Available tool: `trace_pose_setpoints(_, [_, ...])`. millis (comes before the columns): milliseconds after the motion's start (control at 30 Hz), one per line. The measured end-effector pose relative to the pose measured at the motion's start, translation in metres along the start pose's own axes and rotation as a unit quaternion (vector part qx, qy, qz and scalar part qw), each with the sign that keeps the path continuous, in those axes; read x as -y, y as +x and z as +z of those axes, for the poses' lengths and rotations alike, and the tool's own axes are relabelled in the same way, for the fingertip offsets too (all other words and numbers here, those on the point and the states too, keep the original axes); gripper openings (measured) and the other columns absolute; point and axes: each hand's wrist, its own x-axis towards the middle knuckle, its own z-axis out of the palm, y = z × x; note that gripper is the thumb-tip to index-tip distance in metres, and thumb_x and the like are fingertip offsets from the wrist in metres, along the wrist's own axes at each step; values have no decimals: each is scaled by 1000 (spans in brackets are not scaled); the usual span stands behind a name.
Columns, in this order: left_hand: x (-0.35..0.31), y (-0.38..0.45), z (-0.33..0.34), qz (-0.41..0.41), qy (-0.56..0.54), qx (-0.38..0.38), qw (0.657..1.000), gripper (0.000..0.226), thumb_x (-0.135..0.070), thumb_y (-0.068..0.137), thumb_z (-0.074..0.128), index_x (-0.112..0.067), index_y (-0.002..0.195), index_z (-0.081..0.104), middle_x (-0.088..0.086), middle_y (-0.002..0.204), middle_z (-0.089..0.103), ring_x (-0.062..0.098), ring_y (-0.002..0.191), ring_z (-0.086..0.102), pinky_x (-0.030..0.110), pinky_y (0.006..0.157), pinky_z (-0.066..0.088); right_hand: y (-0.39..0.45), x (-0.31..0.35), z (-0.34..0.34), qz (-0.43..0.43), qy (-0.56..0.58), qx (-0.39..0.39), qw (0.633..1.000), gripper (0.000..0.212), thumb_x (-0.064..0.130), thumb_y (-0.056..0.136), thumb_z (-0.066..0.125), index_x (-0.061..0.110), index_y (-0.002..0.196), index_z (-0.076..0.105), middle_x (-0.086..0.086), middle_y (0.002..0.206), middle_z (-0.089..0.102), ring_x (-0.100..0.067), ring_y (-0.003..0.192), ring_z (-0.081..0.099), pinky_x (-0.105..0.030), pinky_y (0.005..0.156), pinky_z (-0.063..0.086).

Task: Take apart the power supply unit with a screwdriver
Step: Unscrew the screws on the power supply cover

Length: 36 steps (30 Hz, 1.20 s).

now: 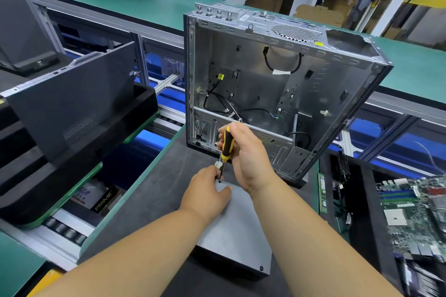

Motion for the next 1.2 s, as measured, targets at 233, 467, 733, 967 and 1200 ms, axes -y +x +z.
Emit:
trace_pose_setpoints(233, [-1, 0, 0, -1, -8, 2, 1000, 18, -28, 81, 65, -21, 85, 49, -4, 90, 51, 18, 88, 50, 36, 73, 48, -1, -6, 4, -44, 24, -4, 999, 39, 21, 109, 27, 8, 93, 60, 1, 67, 48, -13, 63, 42, -26, 68, 35])
trace_pose_setpoints(467, [0, 0, -1, 0, -6, 1, 1000, 18, -28, 81, 64, -18, 85, 50, -1, 91, 53, 19, 87, 51, 36, 73, 48, -2, -7, 11, -35, -10, 3, 999, 20, 23, 108, 35, 15, 90, 38, 3, 72, 45, -14, 66, 38, -25, 68, 35])
trace_pose_setpoints(733, [0, 0, 0, -7, -8, 2, 1000, 20, -27, 81, 64, -21, 78, 45, -2, 86, 50, 19, 82, 49, 32, 65, 42, 1, -3, 4, 4, 7, -13, 1000, 25, 26, 106, 43, 15, 88, 57, 4, 78, 62, -13, 70, 61, -19, 64, 49])
trace_pose_setpoints(967, [-1, 0, 0, -3, -8, 0, 1000, 18, -27, 81, 66, -22, 82, 48, -2, 88, 52, 18, 85, 50, 34, 69, 46, -1, -6, 7, -9, 73, -25, 997, 47, 28, 108, 33, 6, 77, 60, -2, 62, 50, -13, 57, 44, -26, 62, 35])
trace_pose_setpoints(1200, [-1, 0, -1, 2, -4, -3, 1000, 19, -29, 83, 66, -20, 87, 50, -6, 91, 51, 18, 90, 51, 34, 75, 48, 4, -2, 5, -6, 37, -28, 999, 23, 30, 101, 47, 17, 82, 43, 4, 63, 48, -14, 58, 39, -27, 63, 32])
